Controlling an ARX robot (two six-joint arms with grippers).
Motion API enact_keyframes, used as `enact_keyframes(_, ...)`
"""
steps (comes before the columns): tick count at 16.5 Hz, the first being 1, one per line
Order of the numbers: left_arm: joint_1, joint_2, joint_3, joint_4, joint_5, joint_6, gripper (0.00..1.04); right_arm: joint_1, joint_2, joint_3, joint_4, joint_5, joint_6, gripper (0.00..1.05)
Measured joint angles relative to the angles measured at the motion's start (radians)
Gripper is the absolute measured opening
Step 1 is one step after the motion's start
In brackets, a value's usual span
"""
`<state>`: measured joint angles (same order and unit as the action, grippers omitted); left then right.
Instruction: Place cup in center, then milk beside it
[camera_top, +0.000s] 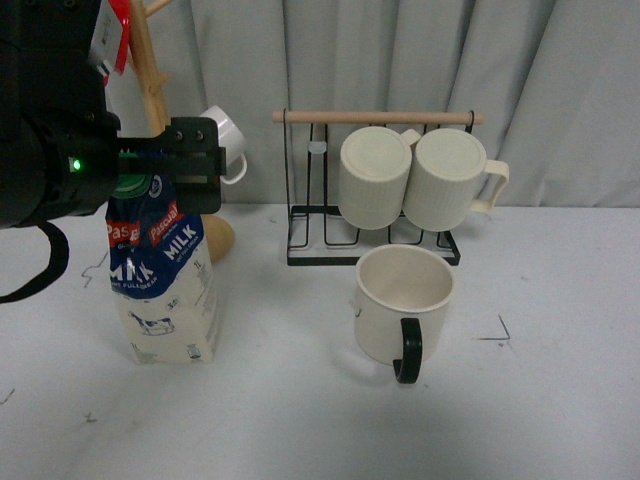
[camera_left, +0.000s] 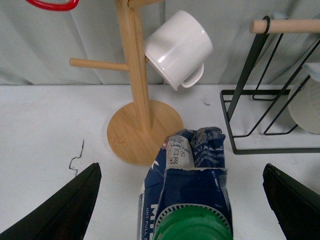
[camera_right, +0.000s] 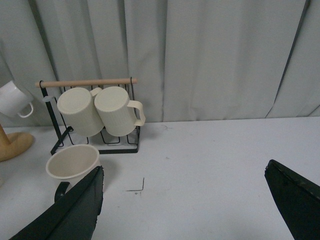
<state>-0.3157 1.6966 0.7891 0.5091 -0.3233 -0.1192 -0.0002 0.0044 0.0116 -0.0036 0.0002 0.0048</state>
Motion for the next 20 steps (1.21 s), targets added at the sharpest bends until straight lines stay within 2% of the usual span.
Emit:
enact_keyframes(8, 0.002, 0.086, -0.049, 0.07, -0.017, 0.018, 0.98, 0.0, 0.0, 0.0, 0.0, 0.0, 0.0, 0.98)
enact_keyframes(10, -0.003, 0.096, -0.05, 0.076, -0.018, 0.014, 0.84, 0.0, 0.0, 0.0, 0.0, 0.0, 0.0, 0.98)
enact_keyframes(12, -0.008, 0.096, -0.05, 0.074, -0.023, 0.011, 0.6, 0.0, 0.0, 0.0, 0.0, 0.0, 0.0, 0.98)
enact_keyframes(14, -0.013, 0.096, -0.049, 0.063, -0.025, 0.01, 0.42, 0.0, 0.0, 0.0, 0.0, 0.0, 0.0, 0.98)
enact_keyframes(15, -0.015, 0.095, -0.047, 0.059, -0.026, 0.01, 0.36, 0.0, 0.0, 0.0, 0.0, 0.0, 0.0, 0.98)
enact_keyframes(16, -0.023, 0.09, -0.043, 0.05, -0.025, 0.007, 0.23, 0.0, 0.0, 0.0, 0.0, 0.0, 0.0, 0.98)
enact_keyframes(18, -0.042, 0.084, -0.033, 0.032, -0.027, -0.006, 0.03, 0.0, 0.0, 0.0, 0.0, 0.0, 0.0, 0.98)
enact_keyframes(20, -0.065, 0.068, -0.029, 0.007, -0.041, -0.008, 0.02, 0.0, 0.0, 0.0, 0.0, 0.0, 0.0, 0.98)
